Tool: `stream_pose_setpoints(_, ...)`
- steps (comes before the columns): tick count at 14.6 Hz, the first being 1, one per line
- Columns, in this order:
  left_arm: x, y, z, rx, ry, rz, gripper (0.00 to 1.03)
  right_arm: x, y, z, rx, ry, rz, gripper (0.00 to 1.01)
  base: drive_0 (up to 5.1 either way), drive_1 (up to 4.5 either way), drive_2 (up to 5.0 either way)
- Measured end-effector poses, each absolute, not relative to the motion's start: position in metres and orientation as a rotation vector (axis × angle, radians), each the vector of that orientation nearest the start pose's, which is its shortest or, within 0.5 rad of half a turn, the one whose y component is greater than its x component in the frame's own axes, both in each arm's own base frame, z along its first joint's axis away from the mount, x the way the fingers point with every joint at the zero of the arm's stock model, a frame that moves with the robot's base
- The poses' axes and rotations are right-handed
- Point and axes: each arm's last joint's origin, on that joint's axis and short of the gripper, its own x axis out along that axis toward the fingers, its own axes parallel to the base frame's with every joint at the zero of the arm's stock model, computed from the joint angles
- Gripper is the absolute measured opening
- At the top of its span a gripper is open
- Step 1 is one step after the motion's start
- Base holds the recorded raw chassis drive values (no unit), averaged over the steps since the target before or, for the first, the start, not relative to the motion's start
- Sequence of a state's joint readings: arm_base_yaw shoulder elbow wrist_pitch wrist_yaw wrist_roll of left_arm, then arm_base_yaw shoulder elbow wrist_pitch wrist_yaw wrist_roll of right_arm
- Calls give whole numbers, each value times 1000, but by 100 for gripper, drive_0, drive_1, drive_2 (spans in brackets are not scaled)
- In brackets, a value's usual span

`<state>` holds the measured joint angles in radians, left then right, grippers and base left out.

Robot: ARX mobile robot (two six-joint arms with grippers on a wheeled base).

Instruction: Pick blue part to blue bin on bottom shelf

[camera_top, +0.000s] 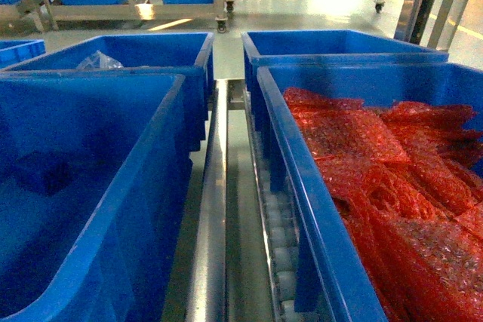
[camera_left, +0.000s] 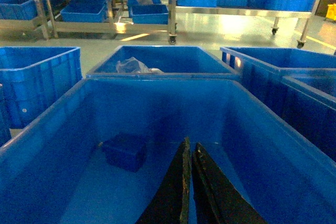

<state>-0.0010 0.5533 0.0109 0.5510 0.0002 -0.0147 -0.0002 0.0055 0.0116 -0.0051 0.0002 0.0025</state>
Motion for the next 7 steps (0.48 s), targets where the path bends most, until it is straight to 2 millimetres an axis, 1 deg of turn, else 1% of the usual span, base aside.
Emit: stream_pose_setpoints(7,117,0,170,-15,-13,-1,2,97,0,167,2,-1,0,98,0,0,0)
